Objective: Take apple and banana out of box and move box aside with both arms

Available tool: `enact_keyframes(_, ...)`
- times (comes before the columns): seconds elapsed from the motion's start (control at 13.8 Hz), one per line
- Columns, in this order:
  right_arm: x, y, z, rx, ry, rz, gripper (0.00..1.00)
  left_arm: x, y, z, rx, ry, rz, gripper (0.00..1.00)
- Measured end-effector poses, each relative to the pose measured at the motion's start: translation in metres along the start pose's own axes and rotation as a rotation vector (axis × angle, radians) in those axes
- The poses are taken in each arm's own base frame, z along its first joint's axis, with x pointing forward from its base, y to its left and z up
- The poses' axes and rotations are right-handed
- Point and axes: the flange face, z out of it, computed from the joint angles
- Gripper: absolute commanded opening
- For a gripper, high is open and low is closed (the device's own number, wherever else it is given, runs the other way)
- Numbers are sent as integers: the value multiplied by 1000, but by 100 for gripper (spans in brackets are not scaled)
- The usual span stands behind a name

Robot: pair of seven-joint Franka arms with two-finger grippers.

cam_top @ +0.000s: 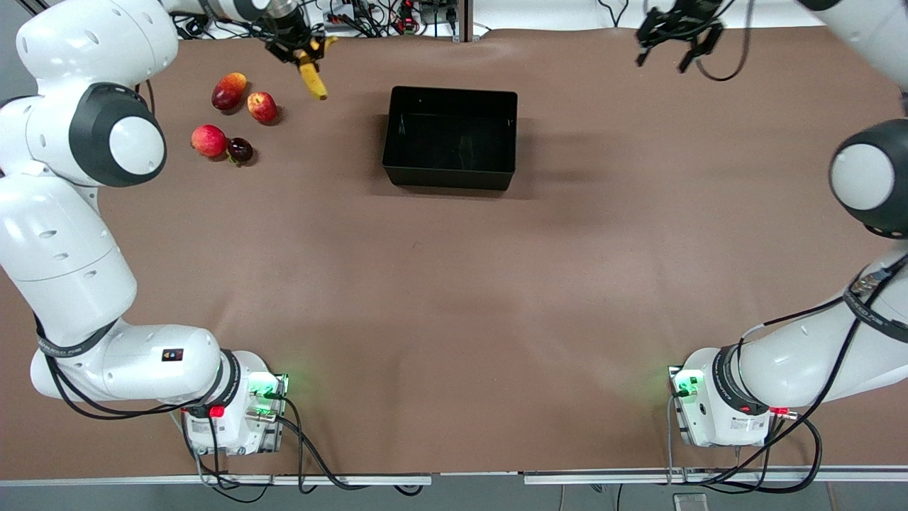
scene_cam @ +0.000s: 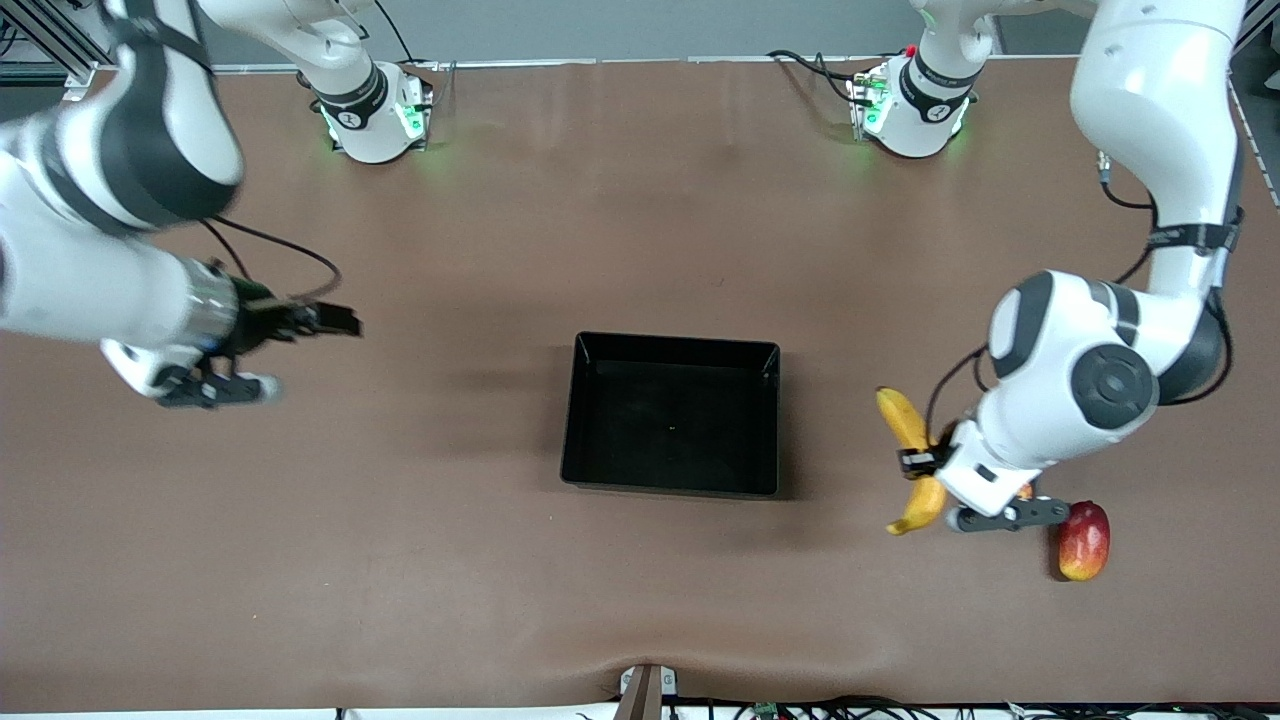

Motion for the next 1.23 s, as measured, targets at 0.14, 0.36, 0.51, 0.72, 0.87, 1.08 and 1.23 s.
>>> enact_keyframes(0.14,21,-28,34,-1,43,-1,100,4,-20,35,81,-24,27,0)
enact_keyframes(0.36,37,-86,90,-13,104,-8,100,2,-30,85,149,-70,62,0)
enact_keyframes(0.51,43,-122,133,-22,135,-5,100,3,-40,106,180,-77,76,0)
enact_keyframes(0.72,48,-161,202,-34,168,21,85,5,-46,128,216,-62,109,0)
enact_keyframes(0.87,47,-184,235,-28,214,21,37,7,-51,140,229,-45,125,0)
enact_keyframes(1.08,51,-187,256,-32,232,26,0,9,-56,152,228,-36,129,33)
enact_keyframes(1.23,53,-184,254,-34,237,34,0,9,-57,154,234,-34,135,100)
